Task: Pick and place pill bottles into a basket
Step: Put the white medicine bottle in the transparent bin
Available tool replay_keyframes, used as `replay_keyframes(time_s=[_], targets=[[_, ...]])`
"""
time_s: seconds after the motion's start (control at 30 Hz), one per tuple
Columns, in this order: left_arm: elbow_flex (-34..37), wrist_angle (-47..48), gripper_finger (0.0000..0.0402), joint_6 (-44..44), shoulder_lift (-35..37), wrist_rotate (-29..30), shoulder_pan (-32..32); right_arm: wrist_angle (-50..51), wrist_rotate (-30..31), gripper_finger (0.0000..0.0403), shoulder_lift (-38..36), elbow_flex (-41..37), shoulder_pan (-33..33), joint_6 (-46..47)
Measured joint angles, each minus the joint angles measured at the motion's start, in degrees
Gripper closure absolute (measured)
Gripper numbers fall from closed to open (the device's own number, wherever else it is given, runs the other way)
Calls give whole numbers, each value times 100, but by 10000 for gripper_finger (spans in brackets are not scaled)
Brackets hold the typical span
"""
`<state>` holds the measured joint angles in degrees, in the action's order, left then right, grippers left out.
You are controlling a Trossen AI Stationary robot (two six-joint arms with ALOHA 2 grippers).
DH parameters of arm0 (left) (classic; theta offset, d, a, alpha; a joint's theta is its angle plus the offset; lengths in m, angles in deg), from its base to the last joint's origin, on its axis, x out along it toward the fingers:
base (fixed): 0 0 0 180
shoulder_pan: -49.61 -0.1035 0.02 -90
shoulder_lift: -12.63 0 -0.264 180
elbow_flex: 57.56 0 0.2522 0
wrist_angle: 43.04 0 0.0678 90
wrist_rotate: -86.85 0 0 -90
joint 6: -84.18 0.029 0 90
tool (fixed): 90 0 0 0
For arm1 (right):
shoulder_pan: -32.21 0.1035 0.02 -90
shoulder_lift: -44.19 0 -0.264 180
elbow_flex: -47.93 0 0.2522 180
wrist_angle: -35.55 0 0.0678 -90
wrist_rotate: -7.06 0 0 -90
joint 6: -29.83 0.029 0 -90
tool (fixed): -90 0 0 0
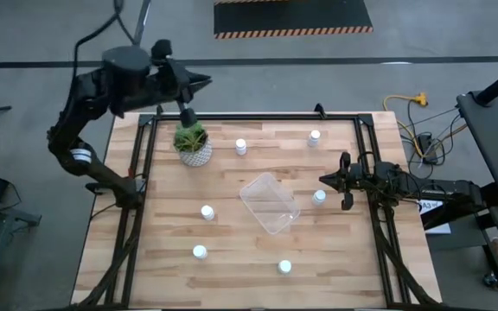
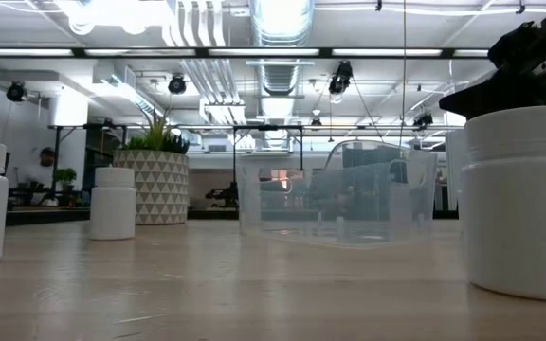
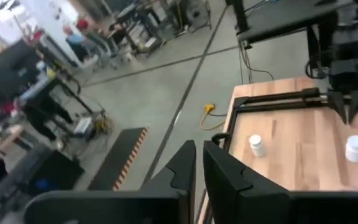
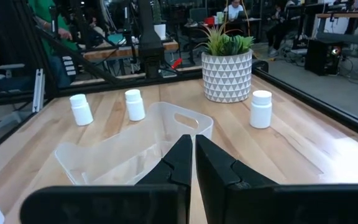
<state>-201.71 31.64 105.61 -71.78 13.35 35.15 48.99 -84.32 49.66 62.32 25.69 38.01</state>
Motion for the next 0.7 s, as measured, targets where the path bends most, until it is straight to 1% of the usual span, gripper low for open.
replay_keyframes(time_s=[0.13,0.2,0.3,0.4,0.47,0.7], targets=[[-277,296,388,-253,-170,-715,-458,2,-3,390,30,0,2,70],[-447,571,388,-338,-228,-872,-717,1,-2,390,69,0,0,84],[-445,881,388,-474,-307,-936,-1048,-2,-4,390,99,0,0,87],[-443,1208,388,-528,-505,-1349,-1361,0,6,390,127,0,0,86],[-441,1263,388,-562,-662,-1575,-1492,0,4,390,153,0,0,86],[-455,1758,388,-442,-1248,-1662,-1713,2,4,390,273,0,0,87]])
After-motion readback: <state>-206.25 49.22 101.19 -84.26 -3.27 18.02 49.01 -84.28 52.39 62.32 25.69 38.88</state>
